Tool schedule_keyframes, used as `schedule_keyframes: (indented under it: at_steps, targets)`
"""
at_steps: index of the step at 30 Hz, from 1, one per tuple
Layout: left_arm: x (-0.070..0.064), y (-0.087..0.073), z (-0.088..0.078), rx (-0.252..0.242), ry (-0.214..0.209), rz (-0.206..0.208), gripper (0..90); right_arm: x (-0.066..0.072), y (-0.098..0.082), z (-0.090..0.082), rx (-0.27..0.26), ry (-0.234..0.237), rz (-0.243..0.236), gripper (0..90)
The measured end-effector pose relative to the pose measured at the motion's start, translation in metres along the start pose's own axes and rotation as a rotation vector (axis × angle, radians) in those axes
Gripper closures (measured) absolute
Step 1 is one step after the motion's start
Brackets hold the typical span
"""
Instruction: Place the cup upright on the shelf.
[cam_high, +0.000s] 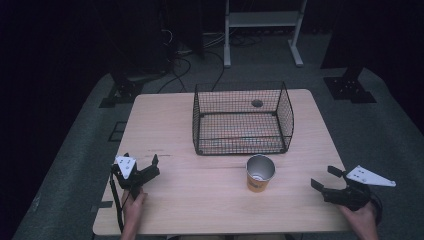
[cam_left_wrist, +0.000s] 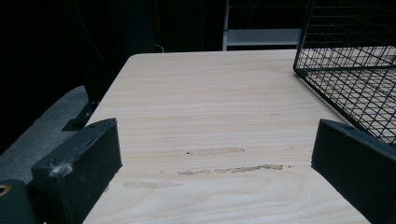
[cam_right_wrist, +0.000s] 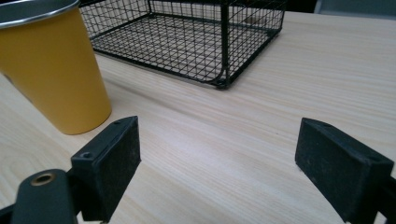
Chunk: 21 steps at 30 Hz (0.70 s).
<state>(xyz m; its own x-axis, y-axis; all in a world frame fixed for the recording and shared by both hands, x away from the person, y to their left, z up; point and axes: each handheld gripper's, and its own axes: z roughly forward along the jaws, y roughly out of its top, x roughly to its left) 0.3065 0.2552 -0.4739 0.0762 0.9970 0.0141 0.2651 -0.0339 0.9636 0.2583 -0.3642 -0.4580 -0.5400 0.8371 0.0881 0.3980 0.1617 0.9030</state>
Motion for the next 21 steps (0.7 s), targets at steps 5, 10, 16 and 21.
schedule_keyframes:
  at_steps: [5, 10, 16, 21]
  targets:
    - [0.000, -0.001, -0.002, -0.013, -0.006, 0.000, 0.8, 0.004, 0.002, 0.003, 0.002, 0.014, -0.006, 13.0]
    - [0.000, -0.001, -0.002, -0.014, -0.009, -0.002, 0.8, 0.008, 0.005, 0.004, -0.003, 0.026, -0.018, 13.0]
    - [0.000, -0.001, -0.003, -0.014, -0.011, 0.000, 0.8, 0.014, 0.012, 0.005, -0.006, 0.044, -0.041, 13.0]
    - [0.000, -0.001, -0.003, -0.015, -0.010, 0.000, 0.8, 0.017, 0.017, 0.006, -0.010, 0.055, -0.054, 13.0]
